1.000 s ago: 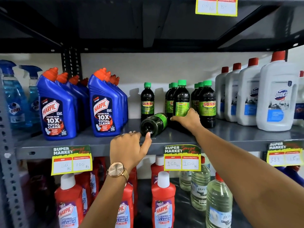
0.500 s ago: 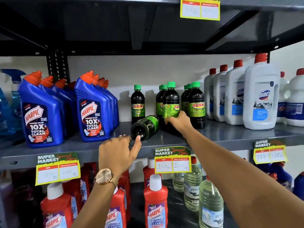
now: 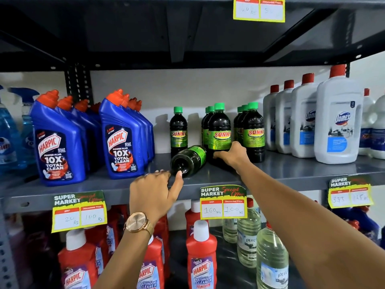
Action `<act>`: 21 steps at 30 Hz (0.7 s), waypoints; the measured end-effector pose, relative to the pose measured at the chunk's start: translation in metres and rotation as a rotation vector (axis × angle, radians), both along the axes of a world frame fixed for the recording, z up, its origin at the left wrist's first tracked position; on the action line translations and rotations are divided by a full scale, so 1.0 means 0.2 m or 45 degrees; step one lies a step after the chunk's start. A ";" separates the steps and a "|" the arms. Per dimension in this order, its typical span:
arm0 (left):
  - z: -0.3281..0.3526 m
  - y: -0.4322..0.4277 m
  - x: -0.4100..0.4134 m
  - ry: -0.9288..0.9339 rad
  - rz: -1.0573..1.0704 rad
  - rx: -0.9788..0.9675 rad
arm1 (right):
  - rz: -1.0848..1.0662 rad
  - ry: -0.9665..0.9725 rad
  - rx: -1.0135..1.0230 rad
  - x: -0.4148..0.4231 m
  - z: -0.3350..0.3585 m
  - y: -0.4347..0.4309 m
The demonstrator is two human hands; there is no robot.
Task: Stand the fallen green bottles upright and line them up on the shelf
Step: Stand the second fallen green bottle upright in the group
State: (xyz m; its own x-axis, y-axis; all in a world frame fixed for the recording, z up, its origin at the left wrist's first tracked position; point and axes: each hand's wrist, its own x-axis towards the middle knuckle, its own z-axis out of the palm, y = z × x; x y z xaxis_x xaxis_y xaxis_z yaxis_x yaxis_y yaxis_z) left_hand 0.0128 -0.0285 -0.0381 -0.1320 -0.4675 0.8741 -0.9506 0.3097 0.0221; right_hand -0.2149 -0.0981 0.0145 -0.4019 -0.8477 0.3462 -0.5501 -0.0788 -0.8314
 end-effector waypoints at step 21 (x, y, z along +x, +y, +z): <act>-0.01 -0.01 0.00 0.010 0.027 0.018 | -0.042 0.239 -0.106 0.17 0.05 0.20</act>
